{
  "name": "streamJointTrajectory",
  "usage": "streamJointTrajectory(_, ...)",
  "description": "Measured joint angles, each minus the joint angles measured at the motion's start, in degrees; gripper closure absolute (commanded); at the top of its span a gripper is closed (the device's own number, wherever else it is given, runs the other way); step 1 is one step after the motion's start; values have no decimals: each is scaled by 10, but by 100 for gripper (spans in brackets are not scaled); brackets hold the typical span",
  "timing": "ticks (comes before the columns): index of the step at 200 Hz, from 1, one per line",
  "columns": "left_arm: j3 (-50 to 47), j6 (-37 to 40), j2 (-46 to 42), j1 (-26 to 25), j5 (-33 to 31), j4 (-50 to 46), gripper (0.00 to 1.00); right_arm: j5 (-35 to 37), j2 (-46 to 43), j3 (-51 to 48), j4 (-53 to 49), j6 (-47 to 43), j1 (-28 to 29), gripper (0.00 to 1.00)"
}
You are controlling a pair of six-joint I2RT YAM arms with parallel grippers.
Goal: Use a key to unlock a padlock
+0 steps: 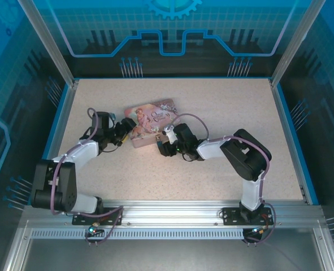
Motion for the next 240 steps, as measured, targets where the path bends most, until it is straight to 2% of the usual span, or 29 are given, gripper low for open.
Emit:
streamJointTrajectory(31,16,-6,24,0,4,16,22,-9,10,8,2,-5,0,66)
streamJointTrajectory(73,18,-10,45,-1,5,29,22,-30,20,12,14,0,-4,88)
streamJointTrajectory(122,18,-10,49,-21,-3,32,22,-10,17,3,26,14,-8,96)
streamJointTrajectory(149,14,-20,40,-49,-20,32,22,45,2,3,-3,27,-5,97)
streamJointTrajectory(220,-39,-61,-56,-157,-94,27,21,265,-8,61,-160,61,20,99)
streamJointTrajectory(240,-44,-71,-77,-189,-120,17,20,329,-7,74,-203,65,24,96)
